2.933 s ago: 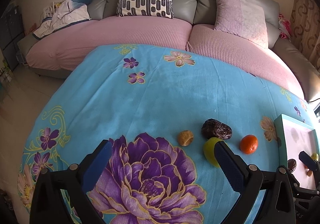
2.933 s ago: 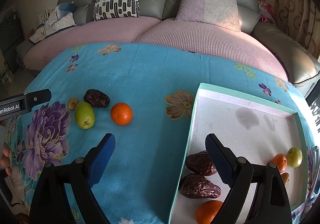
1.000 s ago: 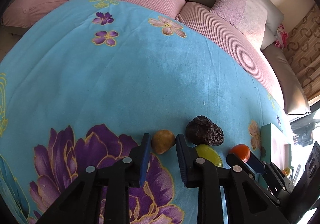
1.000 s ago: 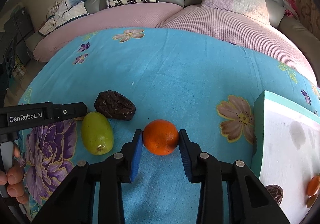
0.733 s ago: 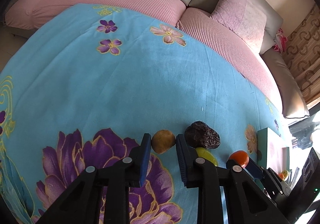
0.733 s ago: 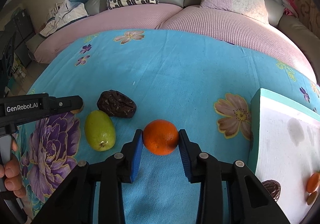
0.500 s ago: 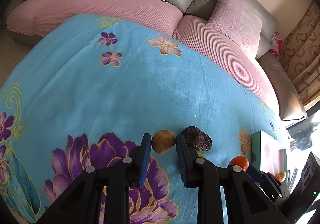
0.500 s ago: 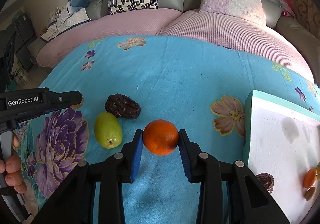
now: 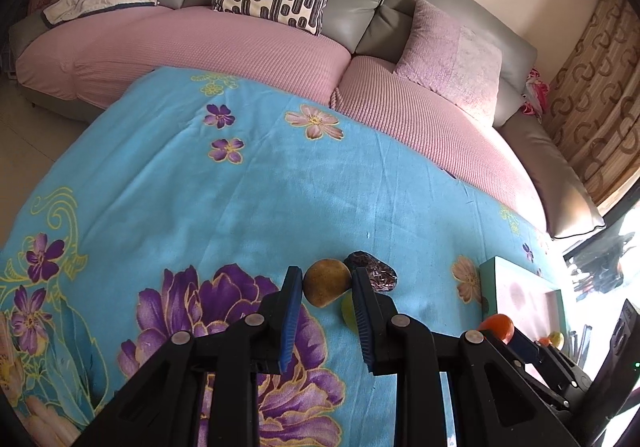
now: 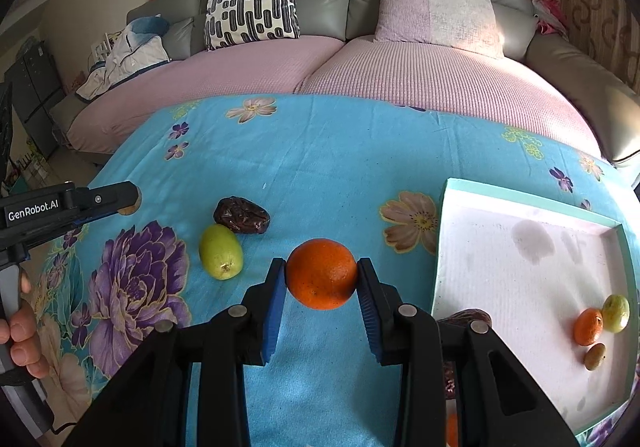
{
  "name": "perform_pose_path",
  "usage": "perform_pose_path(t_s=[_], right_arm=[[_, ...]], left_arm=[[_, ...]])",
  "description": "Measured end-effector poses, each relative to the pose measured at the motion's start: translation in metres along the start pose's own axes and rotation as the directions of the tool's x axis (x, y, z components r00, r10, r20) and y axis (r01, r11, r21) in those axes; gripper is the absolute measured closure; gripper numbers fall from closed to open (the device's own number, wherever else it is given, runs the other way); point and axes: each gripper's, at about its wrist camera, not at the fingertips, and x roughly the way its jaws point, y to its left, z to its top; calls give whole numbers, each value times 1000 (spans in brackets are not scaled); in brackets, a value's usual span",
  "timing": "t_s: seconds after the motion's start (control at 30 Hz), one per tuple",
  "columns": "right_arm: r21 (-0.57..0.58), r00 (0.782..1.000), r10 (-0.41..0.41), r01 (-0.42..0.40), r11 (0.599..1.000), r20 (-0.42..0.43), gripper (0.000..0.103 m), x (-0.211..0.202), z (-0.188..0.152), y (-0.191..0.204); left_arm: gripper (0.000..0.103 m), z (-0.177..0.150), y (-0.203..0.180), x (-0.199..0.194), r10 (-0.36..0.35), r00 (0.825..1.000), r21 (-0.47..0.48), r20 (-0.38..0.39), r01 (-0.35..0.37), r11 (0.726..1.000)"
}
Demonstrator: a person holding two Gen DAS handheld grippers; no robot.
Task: Organize fruits
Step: 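Carry the mandarin over the tray with the right gripper while the left gripper carries the tan fruit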
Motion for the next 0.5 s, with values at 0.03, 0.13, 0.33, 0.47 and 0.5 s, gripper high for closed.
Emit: perform_pose_path(t_s=[0.03,0.13,0.33,0.47,0.5], right_arm=[[7,1000,-2,2,1000,2,66,-4,-1,-2],[22,1000,-9,9,1000,11,66,-15,-5,-10],[62,999,-26,24,998,32,66,-40,-17,-26],[105,999,-33,29,994,34,66,-54,-29,-39],[115,999,-36,32,993,34,66,-58,-32,-42]], left_arm=[[76,-2,-3,-2,-1,1000,9,3,1,1000],[76,-6,-13,-8,-12,1000,42,8,12,999],[76,-12,-36,-19,-39,999,105,27,36,994],[76,-14,-47,-25,-60,998,131,34,55,990],[76,-15,-49,-26,-63,997,137,35,58,989]])
